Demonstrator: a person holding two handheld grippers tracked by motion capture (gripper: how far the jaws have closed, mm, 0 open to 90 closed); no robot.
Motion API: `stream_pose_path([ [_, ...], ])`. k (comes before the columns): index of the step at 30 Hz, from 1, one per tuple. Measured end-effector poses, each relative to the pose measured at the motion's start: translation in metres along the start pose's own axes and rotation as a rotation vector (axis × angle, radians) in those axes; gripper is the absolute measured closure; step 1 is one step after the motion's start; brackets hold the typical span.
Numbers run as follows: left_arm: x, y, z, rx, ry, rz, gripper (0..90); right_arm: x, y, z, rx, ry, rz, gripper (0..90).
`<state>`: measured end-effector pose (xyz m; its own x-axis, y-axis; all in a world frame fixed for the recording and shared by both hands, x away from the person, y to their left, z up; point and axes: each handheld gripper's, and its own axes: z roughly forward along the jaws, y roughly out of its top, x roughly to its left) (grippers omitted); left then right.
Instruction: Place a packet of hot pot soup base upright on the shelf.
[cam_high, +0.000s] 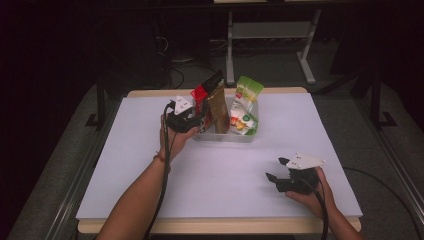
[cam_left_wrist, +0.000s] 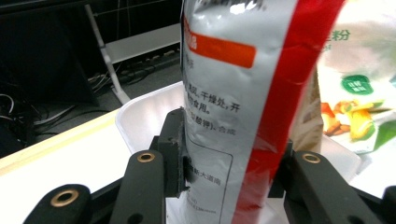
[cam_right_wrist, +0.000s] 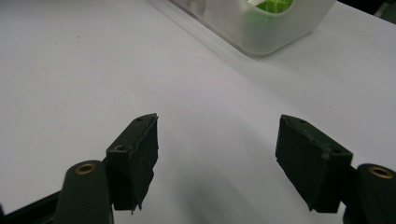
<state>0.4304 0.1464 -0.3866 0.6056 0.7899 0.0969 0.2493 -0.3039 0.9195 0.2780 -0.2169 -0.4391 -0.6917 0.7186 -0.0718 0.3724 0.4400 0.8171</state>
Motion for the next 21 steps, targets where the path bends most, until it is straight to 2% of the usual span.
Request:
stream_pose_path([
  [14,0.002,0.003,-0.021,0.01,-0.021,0.076,54.5,0.002,0.002,-0.001,0.001,0.0,-0.013,29.4],
  [19,0.001,0.003,-0.03,0.018,-0.012,0.135,49.4,0.004,0.003,-0.001,0.01,-0.008,-0.032,29.3],
  [21,0.001,0.003,-0.034,0.014,-0.021,0.149,49.4,0.004,0.004,-0.001,0.01,-0.014,-0.041,29.3],
])
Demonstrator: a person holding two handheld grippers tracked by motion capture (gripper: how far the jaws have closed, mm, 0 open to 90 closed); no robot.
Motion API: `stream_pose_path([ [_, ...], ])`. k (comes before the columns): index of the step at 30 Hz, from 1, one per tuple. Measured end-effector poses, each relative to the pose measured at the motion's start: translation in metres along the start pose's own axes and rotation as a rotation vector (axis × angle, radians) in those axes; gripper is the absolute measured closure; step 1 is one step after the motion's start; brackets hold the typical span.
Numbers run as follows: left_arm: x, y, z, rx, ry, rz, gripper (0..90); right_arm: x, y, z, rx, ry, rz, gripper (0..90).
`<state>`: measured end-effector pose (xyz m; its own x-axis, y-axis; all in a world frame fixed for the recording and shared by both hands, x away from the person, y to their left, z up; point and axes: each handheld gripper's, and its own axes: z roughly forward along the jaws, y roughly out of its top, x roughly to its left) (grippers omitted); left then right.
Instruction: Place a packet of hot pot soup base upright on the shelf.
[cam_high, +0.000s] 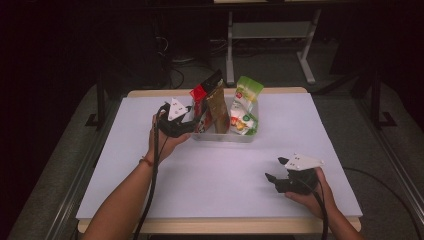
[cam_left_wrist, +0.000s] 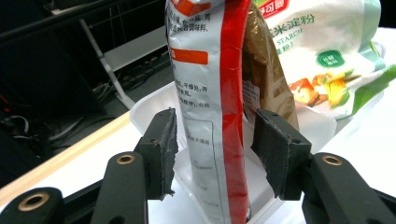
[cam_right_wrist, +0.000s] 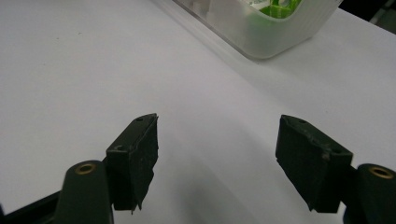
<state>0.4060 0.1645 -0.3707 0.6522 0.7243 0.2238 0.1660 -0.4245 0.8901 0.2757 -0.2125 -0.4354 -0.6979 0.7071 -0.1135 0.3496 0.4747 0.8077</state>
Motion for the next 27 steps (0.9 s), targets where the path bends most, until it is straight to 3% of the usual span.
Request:
stream_pose_path([
  [3,0.0,-0.002,-0.006,-0.011,0.004,0.019,48.9,0.001,0.001,0.0,0.002,-0.004,-0.009,29.2],
  [11,-0.005,-0.012,-0.017,0.017,0.005,0.072,44.4,0.001,0.001,0.0,-0.001,-0.005,-0.011,29.1],
  [18,-0.005,-0.024,-0.03,0.03,0.001,0.085,40.3,0.001,0.001,-0.001,-0.002,-0.012,-0.011,28.7],
  [27,-0.005,-0.041,-0.046,0.058,-0.022,0.137,35.4,0.0,0.002,-0.001,0.0,-0.026,-0.015,28.4],
])
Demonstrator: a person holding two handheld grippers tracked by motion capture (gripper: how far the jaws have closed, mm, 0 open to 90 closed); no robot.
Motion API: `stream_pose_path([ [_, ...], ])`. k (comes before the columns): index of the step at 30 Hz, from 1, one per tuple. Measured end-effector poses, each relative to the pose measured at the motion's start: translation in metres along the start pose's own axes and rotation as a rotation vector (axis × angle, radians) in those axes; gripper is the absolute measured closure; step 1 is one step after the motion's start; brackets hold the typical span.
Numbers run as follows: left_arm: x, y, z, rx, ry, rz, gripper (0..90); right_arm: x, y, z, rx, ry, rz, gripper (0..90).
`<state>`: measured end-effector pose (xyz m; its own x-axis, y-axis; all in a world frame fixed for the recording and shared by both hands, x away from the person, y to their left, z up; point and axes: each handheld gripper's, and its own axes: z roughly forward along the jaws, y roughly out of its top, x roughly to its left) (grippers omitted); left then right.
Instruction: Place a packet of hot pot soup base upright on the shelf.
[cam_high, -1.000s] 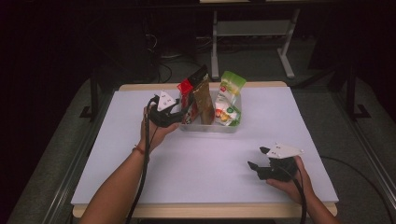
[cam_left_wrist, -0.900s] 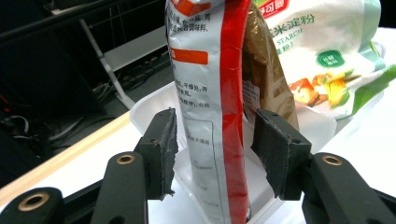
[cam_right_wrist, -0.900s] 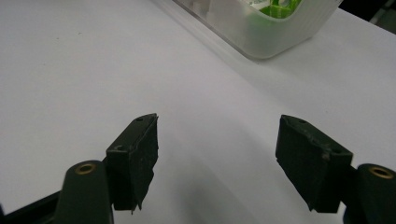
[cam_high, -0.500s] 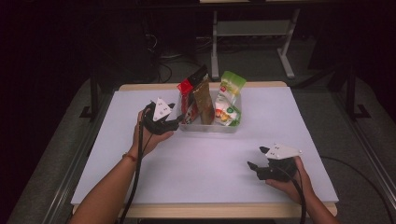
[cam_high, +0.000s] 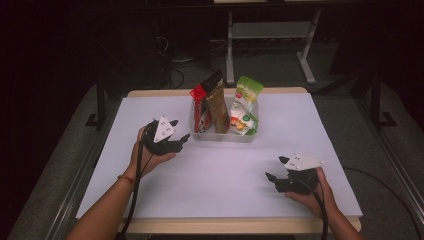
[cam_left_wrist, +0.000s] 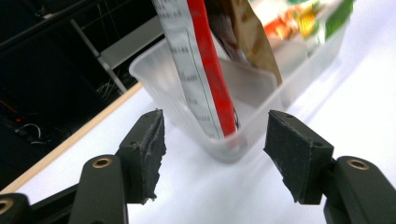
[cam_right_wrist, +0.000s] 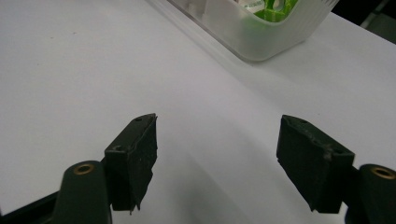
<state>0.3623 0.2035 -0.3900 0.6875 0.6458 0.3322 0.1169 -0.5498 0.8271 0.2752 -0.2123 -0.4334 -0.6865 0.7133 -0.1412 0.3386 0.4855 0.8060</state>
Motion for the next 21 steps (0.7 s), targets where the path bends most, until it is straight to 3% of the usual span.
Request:
stream_pose_path([
  [8,0.0,-0.02,-0.02,0.02,-0.03,0.011,32.3,-0.001,0.0,-0.001,-0.003,-0.015,-0.001,27.6],
  [14,0.0,-0.034,-0.039,0.016,-0.058,-0.003,30.4,-0.004,-0.001,-0.002,-0.009,-0.029,-0.001,27.0],
  [18,0.0,-0.044,-0.049,0.028,-0.057,0.005,28.7,-0.005,0.0,-0.002,-0.02,-0.042,-0.01,26.0],
  [21,-0.002,-0.053,-0.057,0.032,-0.045,-0.011,28.1,-0.007,-0.001,-0.002,-0.027,-0.057,-0.008,24.9],
])
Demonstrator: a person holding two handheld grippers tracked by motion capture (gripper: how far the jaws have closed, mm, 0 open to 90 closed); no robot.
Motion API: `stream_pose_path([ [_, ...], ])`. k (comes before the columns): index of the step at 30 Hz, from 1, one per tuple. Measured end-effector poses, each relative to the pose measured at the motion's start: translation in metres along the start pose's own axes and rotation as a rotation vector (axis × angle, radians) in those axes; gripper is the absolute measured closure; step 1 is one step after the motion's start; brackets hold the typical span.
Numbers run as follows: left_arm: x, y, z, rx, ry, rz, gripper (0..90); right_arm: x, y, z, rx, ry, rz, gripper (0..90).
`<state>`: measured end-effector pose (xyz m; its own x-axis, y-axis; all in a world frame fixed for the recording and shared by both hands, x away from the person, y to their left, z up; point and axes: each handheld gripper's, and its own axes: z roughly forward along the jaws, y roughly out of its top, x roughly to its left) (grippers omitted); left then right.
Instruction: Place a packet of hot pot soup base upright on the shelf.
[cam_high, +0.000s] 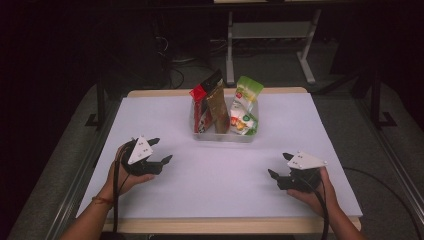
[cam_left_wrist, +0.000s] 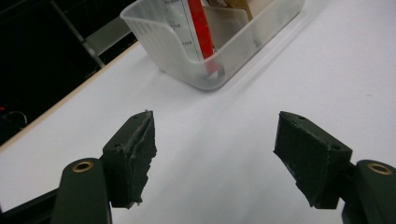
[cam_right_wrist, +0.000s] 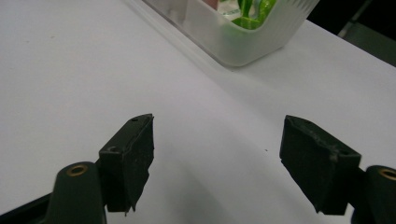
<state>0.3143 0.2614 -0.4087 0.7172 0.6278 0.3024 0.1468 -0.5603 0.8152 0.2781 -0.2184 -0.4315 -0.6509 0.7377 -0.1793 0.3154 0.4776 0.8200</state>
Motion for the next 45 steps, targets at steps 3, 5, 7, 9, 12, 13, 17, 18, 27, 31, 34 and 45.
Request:
stream_pose_path([
  [3,0.0,-0.012,-0.009,-0.012,-0.025,-0.039,26.5,-0.002,0.0,-0.001,-0.007,-0.014,-0.004,23.9],
  [5,0.0,-0.02,-0.016,-0.018,-0.017,-0.056,25.5,-0.003,0.0,-0.001,-0.015,-0.015,0.0,23.1],
  [7,0.002,-0.028,-0.023,-0.029,-0.019,-0.092,23.8,-0.003,-0.001,-0.001,-0.023,-0.021,-0.001,21.7],
  [9,0.003,-0.035,-0.03,-0.034,-0.022,-0.114,22.5,-0.004,-0.001,-0.001,-0.021,-0.028,0.002,19.7],
  [12,0.007,-0.042,-0.041,-0.054,-0.023,-0.158,19.1,-0.004,-0.002,-0.001,-0.03,-0.044,0.002,19.2],
  [13,0.009,-0.043,-0.045,-0.069,-0.01,-0.172,18.8,-0.005,-0.002,-0.002,-0.029,-0.046,0.002,18.8],
  [17,0.009,-0.053,-0.052,-0.074,0.03,-0.165,18.9,-0.007,-0.003,-0.004,-0.048,-0.039,0.01,18.0],
  [18,0.007,-0.056,-0.052,-0.062,0.033,-0.161,18.9,-0.007,-0.003,-0.005,-0.051,-0.041,0.008,18.0],
  [27,0.005,-0.076,-0.067,-0.087,0.055,-0.223,17.4,-0.009,-0.004,-0.01,-0.072,-0.056,0.038,17.6],
  [31,0.005,-0.083,-0.07,-0.094,0.065,-0.247,17.0,-0.005,-0.002,-0.009,-0.076,-0.039,0.035,17.4],
  [34,0.006,-0.083,-0.07,-0.104,0.062,-0.257,16.7,-0.002,-0.001,-0.008,-0.063,-0.041,0.043,17.6],
  [45,0.007,-0.085,-0.068,-0.103,0.044,-0.266,16.6,0.008,-0.01,-0.006,-0.004,-0.105,-0.007,18.8],
])
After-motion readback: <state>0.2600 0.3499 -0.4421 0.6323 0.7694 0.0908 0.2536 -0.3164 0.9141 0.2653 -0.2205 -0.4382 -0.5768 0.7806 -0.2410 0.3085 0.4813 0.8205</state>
